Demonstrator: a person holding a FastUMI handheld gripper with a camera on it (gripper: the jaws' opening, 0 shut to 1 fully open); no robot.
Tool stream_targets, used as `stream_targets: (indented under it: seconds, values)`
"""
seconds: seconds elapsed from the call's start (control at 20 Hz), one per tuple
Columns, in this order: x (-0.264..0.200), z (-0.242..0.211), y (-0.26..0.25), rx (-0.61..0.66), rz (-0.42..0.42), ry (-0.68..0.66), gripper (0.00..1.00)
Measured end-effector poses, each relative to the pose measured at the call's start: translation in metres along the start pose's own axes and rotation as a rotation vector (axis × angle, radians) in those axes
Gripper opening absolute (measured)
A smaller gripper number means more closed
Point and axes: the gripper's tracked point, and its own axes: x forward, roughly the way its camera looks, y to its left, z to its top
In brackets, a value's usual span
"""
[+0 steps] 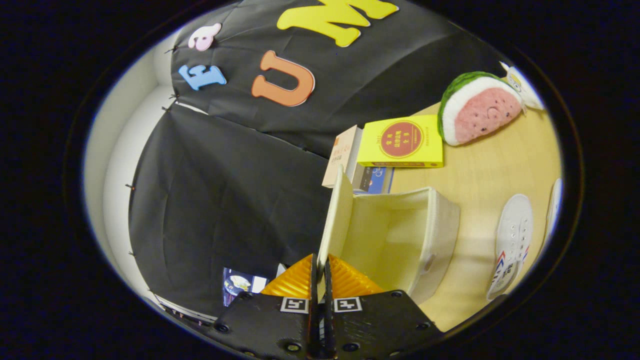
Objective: Open the storage box then place both shoes into the box .Put the left shoe in first, then the right shoe, with the right side of both shoes facing outward in a uniform manner.
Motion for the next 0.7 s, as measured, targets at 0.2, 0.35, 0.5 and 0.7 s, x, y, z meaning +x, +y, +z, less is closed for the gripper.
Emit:
stream_targets:
  seconds: [0.2,0.35,0.5,0.7]
  values:
    - [0.024,0.001,0.047,-0.048,-0.029,-0.006,0.04]
    - [0.052,0.005,0.078,-0.063,-0.044,-0.009,0.04]
    - [0.083,0.004,0.105,-0.090,-0.064,-0.009,0.08]
    - [0.132,0.000,0.139,-0.109,-0.081,0.016,0.20]
